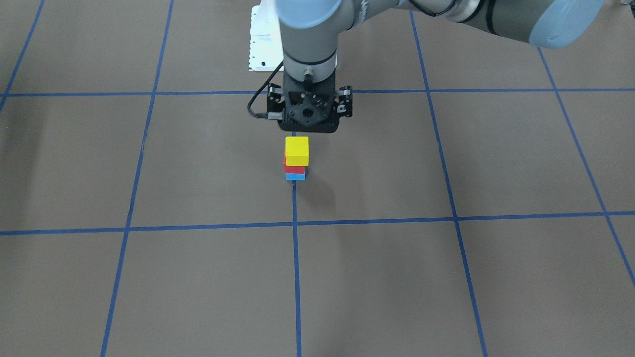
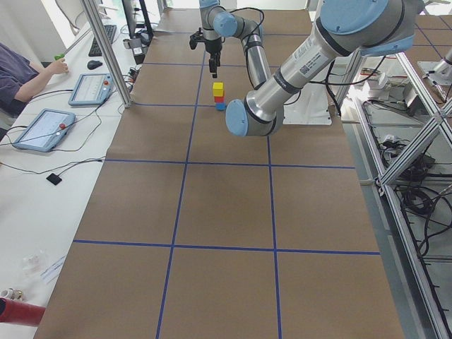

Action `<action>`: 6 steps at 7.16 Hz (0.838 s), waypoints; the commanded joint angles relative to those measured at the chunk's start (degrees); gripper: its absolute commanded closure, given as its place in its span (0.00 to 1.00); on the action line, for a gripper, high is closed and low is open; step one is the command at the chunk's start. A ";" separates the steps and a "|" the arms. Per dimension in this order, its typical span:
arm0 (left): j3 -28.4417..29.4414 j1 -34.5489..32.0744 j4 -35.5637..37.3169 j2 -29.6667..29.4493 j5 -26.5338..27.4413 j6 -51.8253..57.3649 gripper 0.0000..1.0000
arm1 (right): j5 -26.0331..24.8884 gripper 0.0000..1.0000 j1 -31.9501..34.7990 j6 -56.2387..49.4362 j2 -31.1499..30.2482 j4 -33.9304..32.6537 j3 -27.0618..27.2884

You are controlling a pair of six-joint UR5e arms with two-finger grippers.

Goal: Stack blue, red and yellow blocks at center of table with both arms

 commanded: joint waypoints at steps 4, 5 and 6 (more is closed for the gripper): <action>-6.24 -36.81 -17.84 47.51 -8.92 57.80 0.00 | -0.04 0.01 2.58 -0.21 -1.84 5.27 -0.05; 4.55 -43.52 -23.01 48.33 -12.82 66.76 0.00 | -0.04 0.00 2.58 0.48 -4.38 8.44 -0.31; 11.53 -47.76 -28.63 48.42 -12.95 68.15 0.00 | -0.13 0.01 2.58 0.49 -5.45 8.82 -0.40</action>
